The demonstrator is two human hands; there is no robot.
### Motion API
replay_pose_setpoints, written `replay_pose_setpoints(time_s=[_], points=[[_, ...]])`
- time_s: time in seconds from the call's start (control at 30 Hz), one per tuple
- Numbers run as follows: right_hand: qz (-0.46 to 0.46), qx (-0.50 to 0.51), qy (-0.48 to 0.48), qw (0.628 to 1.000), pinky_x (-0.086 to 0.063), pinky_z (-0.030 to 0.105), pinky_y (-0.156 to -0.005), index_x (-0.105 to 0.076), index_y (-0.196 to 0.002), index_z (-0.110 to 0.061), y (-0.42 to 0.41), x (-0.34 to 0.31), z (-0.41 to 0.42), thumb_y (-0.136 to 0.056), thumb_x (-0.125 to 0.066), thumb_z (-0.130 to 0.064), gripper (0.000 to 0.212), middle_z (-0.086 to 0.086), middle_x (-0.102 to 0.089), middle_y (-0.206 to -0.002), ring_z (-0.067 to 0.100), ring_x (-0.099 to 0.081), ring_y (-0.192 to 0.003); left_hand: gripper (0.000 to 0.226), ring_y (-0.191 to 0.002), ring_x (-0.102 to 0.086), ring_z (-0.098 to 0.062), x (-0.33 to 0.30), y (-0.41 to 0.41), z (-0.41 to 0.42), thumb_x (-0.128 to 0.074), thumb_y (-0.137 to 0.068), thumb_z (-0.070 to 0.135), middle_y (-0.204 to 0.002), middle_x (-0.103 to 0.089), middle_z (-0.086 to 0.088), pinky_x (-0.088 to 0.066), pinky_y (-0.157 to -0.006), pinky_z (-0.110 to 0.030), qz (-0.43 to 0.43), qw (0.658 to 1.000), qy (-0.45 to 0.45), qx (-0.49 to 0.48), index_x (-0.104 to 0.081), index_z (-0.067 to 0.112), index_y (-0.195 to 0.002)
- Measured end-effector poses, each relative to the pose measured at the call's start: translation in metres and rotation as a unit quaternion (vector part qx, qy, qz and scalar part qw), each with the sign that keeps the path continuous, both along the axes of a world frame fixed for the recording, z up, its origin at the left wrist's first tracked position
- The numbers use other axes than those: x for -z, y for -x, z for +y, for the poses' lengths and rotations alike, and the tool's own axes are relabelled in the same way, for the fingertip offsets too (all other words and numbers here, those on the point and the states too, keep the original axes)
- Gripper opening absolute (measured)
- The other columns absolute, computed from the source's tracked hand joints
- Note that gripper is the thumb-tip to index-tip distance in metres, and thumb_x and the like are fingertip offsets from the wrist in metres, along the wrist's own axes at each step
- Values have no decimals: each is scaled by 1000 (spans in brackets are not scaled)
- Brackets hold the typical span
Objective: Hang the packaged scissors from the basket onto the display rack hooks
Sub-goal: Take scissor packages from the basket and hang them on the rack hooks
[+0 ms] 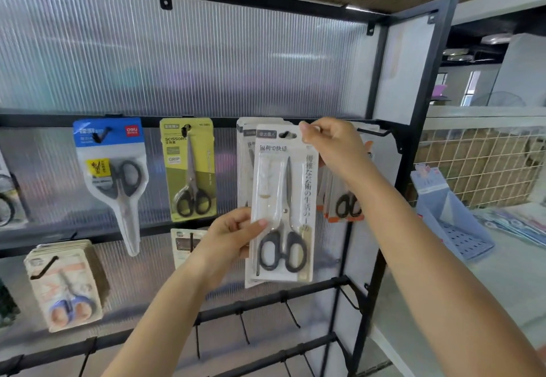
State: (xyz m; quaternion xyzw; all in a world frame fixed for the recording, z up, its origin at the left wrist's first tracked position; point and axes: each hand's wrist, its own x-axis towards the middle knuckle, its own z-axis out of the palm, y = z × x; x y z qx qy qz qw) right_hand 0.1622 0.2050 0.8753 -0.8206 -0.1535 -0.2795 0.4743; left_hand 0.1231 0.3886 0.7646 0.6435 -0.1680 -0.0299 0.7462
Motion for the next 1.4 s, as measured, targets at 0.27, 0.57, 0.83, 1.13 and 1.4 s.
replay_pose_setpoints(time_s=[0.27, 0.57, 0.83, 1.13, 1.4], points=[[-4, 17, -8, 1000, -52, 36, -72, -65, -83, -5, -10, 0, 5, -94, -54, -32, 31, 18, -67, -91, 14, -56, -73, 14, -72, -68, -10, 2, -14, 1, -54, -91, 8, -75, -71, 4, -55, -64, -22, -8, 999, -22, -31, -66, 8, -98], [7, 40, 35, 999, -55, 45, -75, -66, -77, -9, -41, 3, 7, -92, -56, -35, 32, 1, -60, -70, 13, -55, -68, 10, -68, -63, -4, 12, -44, -9, -60, -91, 18, -61, -62, 12, -52, -72, -24, 8, 993, -70, -97, -66, 11, -88], [-26, 98, 118, 988, -40, 28, -61, -65, -88, -3, -69, 2, 16, -94, -53, -38, 37, 2, -60, -70, 12, -52, -63, 48, -67, -51, -22, 15, -87, -6, -51, -93, 43, -63, -50, -4, -50, -73, -39, -40, 928, -290, -228, -59, -3, -83], [-73, 179, 180, 964, -50, 37, -70, -54, -111, -10, -55, 14, 6, -97, -45, -39, 33, 5, -65, -89, 21, -60, -81, 53, -55, -44, -22, 6, -85, -6, -43, -92, 56, -55, -44, 0, -32, -50, -27, -131, 801, -507, -290, -42, 13, -62], [-60, 246, 289, 923, -41, 35, -83, -49, -126, -2, 2, 55, -5, -99, -36, -30, 40, 14, -55, -121, 29, -53, -109, 32, -63, -50, -32, -1, -51, -11, -51, -92, 20, -69, -50, -14, -31, -54, -31, -363, 722, -512, -289, -56, -1, -68]])
